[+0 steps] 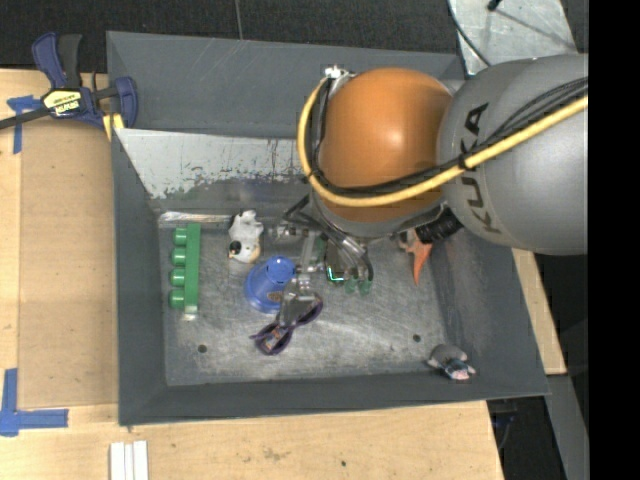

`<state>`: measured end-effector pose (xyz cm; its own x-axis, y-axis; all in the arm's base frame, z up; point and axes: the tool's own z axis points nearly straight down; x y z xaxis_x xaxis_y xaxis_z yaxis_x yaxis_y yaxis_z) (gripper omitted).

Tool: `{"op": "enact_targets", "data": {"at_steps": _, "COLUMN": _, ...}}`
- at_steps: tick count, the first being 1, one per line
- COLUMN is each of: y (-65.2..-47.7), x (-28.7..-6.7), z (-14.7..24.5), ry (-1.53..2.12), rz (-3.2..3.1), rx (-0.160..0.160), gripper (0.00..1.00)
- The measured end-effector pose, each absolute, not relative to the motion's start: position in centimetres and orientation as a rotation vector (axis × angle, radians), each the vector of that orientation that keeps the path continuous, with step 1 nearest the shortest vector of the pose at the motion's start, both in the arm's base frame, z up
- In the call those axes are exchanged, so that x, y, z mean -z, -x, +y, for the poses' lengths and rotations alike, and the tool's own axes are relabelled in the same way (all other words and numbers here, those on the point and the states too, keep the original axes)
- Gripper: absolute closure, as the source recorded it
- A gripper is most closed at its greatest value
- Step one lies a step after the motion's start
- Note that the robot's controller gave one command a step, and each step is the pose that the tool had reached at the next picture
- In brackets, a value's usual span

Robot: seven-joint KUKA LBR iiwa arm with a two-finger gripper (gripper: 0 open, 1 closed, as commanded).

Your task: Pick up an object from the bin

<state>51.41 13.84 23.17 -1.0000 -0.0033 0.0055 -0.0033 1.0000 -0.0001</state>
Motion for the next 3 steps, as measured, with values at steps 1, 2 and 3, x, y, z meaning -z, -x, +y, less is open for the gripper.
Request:
{"op": "enact_targets", "data": {"at_steps": 1, "y": -51.6, "x": -23.6, "z": 13.8, "ry": 0.0, "rz": -3.144, "rx": 0.002, "gripper": 0.0}}
{"op": "enact_targets", "data": {"at_steps": 2, "y": -51.1, "x": -19.3, "z": 12.5, "ry": -0.201, "rz": -3.141, "rx": 0.001, "gripper": 0.0}}
{"op": "enact_targets", "data": {"at_steps": 3, "y": -50.5, "x": -16.5, "z": 8.5, "ry": -0.552, "rz": -3.094, "rx": 0.0, "gripper": 0.0}}
